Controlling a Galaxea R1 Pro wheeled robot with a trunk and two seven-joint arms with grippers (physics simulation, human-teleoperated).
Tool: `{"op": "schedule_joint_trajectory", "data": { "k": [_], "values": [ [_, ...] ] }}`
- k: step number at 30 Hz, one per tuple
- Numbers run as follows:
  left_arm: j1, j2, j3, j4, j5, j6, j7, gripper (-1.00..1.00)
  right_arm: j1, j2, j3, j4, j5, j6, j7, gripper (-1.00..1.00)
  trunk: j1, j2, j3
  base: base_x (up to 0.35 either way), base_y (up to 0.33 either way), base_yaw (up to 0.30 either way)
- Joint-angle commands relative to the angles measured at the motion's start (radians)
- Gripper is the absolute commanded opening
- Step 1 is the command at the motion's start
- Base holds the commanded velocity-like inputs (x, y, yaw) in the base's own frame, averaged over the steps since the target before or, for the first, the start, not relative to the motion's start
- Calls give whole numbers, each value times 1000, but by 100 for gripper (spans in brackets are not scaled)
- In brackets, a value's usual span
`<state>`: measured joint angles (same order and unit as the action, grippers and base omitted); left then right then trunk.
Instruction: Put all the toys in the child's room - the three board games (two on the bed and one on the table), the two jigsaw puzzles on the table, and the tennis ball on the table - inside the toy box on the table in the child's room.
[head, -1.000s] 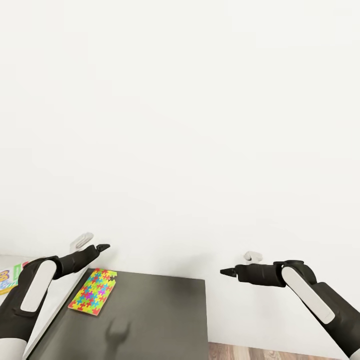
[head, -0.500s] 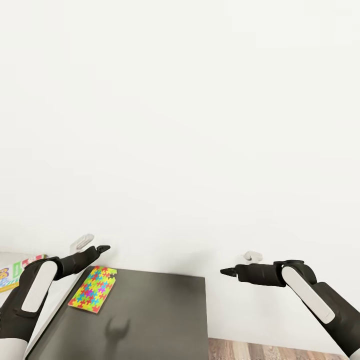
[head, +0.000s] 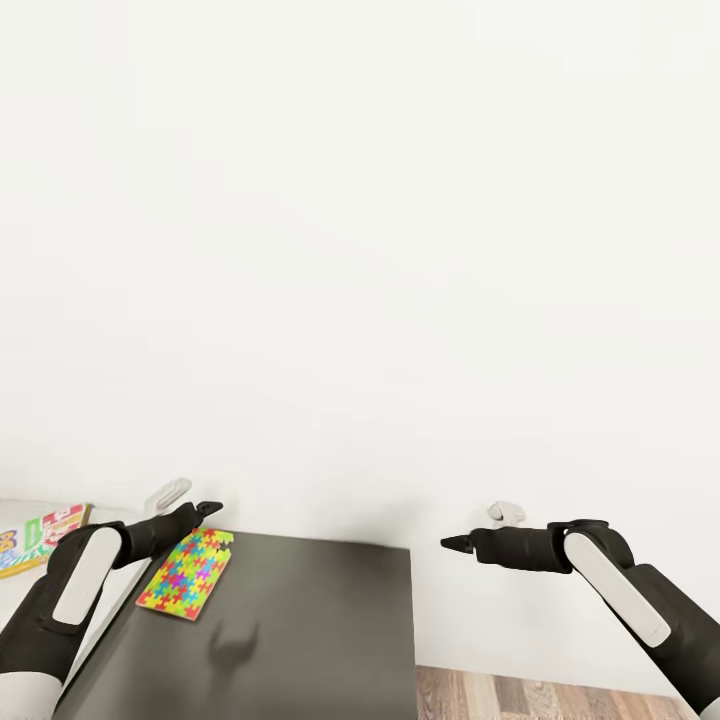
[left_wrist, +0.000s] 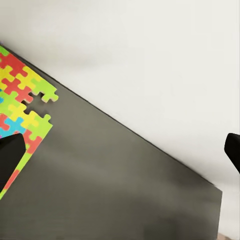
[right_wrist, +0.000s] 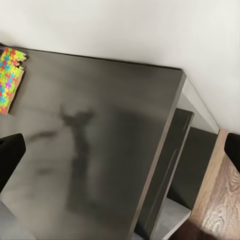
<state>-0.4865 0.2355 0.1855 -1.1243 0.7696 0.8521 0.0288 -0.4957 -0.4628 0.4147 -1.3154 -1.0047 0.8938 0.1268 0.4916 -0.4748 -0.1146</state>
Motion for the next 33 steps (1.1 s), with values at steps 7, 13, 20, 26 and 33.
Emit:
{"op": "schedule_joint_trajectory", "data": {
  "k": [7, 13, 20, 26, 33],
  "values": [
    [-3, -1, 1, 14, 6, 0, 3, 100, -1, -3, 1, -2, 8, 2, 10, 100, 0, -2, -13, 0, 0, 0],
    [-5, 0, 3, 24, 6, -3, 3, 100, 0, -5, 0, -4, 8, 2, 11, 100, 0, -2, -23, 0, 0, 0],
    [-20, 1, 6, 48, 7, -12, 3, 100, 0, -6, 0, -5, 8, 2, 11, 100, 0, -2, -34, 0, 0, 0],
    [-45, 5, 10, 88, 5, -17, 2, 100, 0, -8, 0, -5, 8, 2, 12, 100, 0, -2, -44, 0, 0, 0],
    [-83, 7, 7, 142, 3, -19, 4, 100, 0, -11, -3, -5, 8, 2, 12, 100, 0, -2, -55, 0, 0, 0]
  ]
}}
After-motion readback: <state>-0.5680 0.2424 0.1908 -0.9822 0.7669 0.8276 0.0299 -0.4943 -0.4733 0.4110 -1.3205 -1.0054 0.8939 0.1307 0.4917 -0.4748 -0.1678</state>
